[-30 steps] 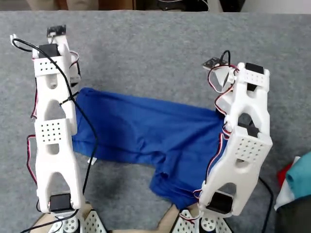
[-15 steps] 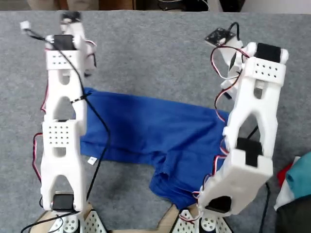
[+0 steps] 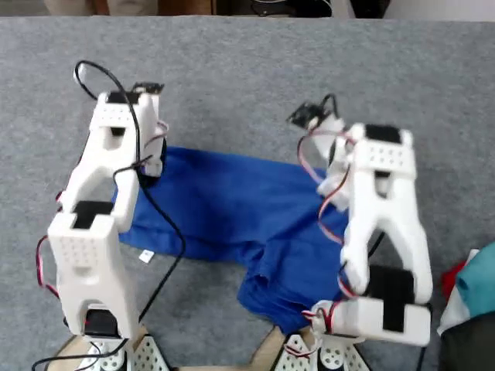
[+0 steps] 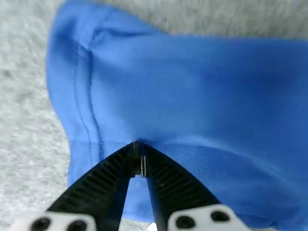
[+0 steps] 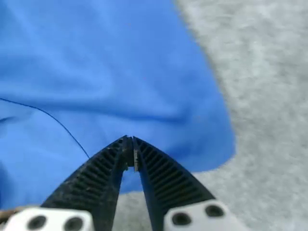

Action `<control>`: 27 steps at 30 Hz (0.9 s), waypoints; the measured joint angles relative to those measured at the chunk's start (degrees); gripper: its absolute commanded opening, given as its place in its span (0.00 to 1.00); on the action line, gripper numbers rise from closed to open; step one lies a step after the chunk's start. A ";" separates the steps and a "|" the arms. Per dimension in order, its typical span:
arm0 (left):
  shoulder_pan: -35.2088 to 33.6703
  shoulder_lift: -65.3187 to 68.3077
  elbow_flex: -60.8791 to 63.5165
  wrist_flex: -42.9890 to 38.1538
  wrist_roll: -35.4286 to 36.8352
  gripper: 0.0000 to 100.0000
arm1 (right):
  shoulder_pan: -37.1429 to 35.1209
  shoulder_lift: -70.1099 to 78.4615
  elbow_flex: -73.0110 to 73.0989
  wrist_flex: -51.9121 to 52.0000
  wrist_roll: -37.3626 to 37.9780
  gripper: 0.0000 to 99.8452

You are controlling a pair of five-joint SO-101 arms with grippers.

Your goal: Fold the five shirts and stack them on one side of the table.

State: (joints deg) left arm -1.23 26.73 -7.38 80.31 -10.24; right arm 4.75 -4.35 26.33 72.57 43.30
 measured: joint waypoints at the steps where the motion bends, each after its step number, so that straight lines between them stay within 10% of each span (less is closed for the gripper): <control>1: 0.00 -2.29 4.13 -3.25 0.00 0.02 | -0.26 -0.53 2.73 -2.37 0.00 0.01; 10: 0.97 -8.35 20.48 -21.98 0.09 0.02 | -0.44 11.87 5.63 -12.31 -0.62 0.01; 27: 1.23 17.67 -19.16 -3.78 -1.93 0.02 | -0.53 39.38 -33.93 2.11 -1.32 0.01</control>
State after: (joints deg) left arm 0.00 44.40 -26.55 76.53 -12.18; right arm 4.22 35.03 -7.60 74.68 41.98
